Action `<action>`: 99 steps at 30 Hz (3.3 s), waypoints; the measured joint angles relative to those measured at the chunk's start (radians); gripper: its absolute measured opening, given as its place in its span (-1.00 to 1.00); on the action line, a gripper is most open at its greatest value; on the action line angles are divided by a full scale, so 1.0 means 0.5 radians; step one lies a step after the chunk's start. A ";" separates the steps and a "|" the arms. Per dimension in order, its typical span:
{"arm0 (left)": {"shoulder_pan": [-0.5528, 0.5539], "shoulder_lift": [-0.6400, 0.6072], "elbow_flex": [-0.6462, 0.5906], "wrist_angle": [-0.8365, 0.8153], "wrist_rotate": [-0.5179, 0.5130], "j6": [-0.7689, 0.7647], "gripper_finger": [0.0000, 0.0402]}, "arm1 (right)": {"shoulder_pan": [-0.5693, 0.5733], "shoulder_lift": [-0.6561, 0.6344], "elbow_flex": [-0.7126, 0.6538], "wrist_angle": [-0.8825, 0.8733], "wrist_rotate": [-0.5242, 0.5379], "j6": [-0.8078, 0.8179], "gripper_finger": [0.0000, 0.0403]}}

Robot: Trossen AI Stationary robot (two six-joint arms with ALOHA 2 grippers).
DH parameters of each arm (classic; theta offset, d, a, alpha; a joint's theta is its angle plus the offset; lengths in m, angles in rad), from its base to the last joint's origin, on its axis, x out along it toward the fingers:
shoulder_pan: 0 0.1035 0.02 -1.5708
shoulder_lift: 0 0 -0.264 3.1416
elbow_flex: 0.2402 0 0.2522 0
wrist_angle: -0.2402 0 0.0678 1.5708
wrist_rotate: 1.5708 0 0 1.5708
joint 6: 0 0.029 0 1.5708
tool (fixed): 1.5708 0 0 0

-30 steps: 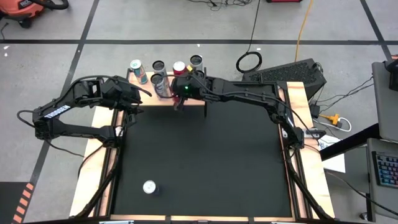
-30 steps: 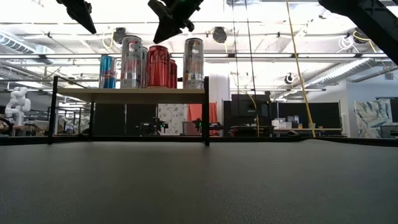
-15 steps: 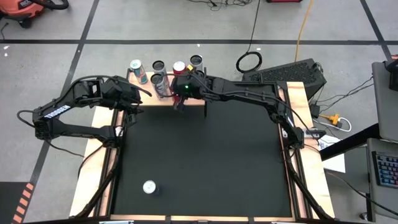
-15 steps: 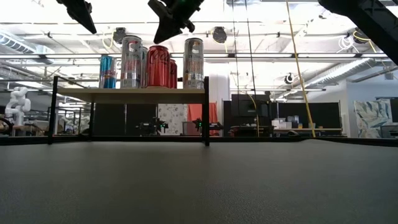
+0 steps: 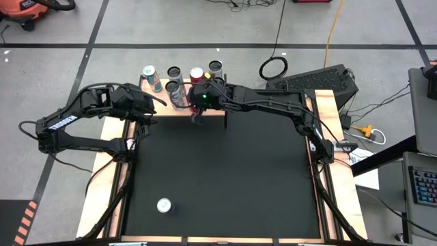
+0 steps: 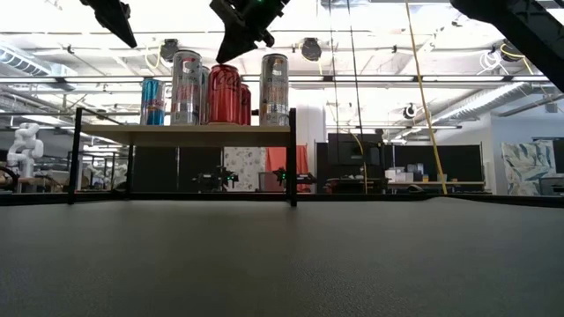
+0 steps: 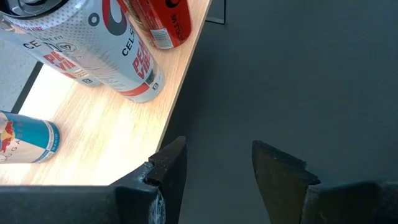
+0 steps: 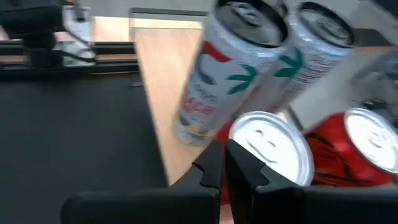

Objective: Place canned beverage on shelf
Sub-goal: Put the red soda can on the shelf aligned with the other red soda can, then put the blue soda can on the shelf aligned with the other blue soda can

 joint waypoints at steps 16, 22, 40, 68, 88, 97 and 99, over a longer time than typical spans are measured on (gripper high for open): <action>0.000 0.001 -0.001 0.000 0.000 0.000 -0.11 | -0.043 0.005 0.000 0.035 -0.066 0.006 -1.00; -0.001 0.001 -0.001 0.000 -0.001 0.000 -0.11 | -0.067 0.005 0.000 0.081 -0.064 0.035 -1.00; -0.001 0.000 0.000 0.000 0.000 0.000 -0.11 | -0.062 0.005 -0.001 0.117 -0.269 -0.016 -1.00; 0.000 0.000 0.000 0.000 0.000 0.000 -0.11 | -0.118 0.068 -0.001 0.155 -0.268 0.036 -1.00; 0.000 0.001 0.000 -0.003 0.000 -0.002 -0.11 | -0.002 0.029 -0.001 0.194 -0.242 -0.083 -1.00; 0.000 0.003 0.000 -0.005 -0.001 -0.002 -0.11 | 0.196 -0.310 -0.002 0.019 0.095 -0.207 -1.00; 0.000 0.006 0.000 -0.005 -0.001 -0.002 -0.11 | 0.225 -0.391 -0.002 -0.007 0.095 -0.193 -1.00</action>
